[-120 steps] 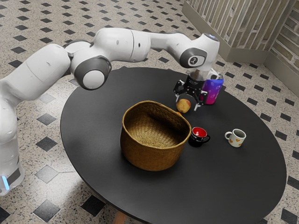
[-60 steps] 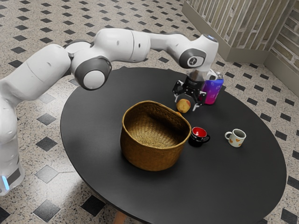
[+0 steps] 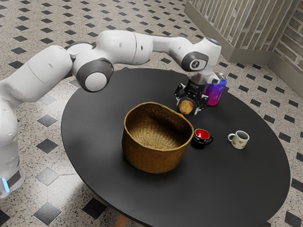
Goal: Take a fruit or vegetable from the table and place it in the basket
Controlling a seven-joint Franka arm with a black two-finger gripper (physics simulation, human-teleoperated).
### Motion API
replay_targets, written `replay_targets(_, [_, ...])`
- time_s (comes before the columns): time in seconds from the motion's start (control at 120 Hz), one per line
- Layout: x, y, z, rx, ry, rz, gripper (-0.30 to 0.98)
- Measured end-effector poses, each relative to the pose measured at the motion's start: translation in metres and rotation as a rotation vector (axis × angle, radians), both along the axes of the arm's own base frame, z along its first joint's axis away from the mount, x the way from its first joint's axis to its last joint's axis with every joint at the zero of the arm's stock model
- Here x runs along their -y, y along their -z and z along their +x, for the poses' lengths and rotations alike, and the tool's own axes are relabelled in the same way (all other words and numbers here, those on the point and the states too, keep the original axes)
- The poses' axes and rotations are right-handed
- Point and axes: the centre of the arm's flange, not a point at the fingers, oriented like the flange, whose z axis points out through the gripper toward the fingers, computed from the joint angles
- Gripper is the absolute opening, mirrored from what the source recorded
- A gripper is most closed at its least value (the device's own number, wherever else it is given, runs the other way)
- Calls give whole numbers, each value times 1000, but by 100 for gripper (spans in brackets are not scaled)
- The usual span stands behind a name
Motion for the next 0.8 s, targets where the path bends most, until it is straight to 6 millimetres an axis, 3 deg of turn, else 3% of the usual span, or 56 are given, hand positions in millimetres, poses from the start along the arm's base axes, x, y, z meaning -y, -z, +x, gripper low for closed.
replay_targets(0.175, [2, 0, 0, 0, 1, 1, 38])
replay_targets(0.325, [2, -2, 0, 2, 1, 5, 34])
replay_targets(0.392, [7, -13, 0, 14, 10, 19, 32])
replay_targets(0.45, [15, -39, -2, 45, 26, 48, 29])
replay_targets(0.483, [23, -63, -5, 73, 40, 72, 28])
replay_targets(0.55, [53, -143, -26, 152, 83, 130, 28])
replay_targets(0.592, [85, -202, -53, 199, 121, 173, 28])
replay_targets(0.642, [114, -251, -93, 210, 145, 227, 29])
replay_targets(0.675, [122, -263, -118, 186, 146, 258, 28])
replay_targets(0.717, [123, -264, -144, 139, 137, 280, 27])
replay_targets(0.8, [117, -250, -168, 56, 118, 278, 25])
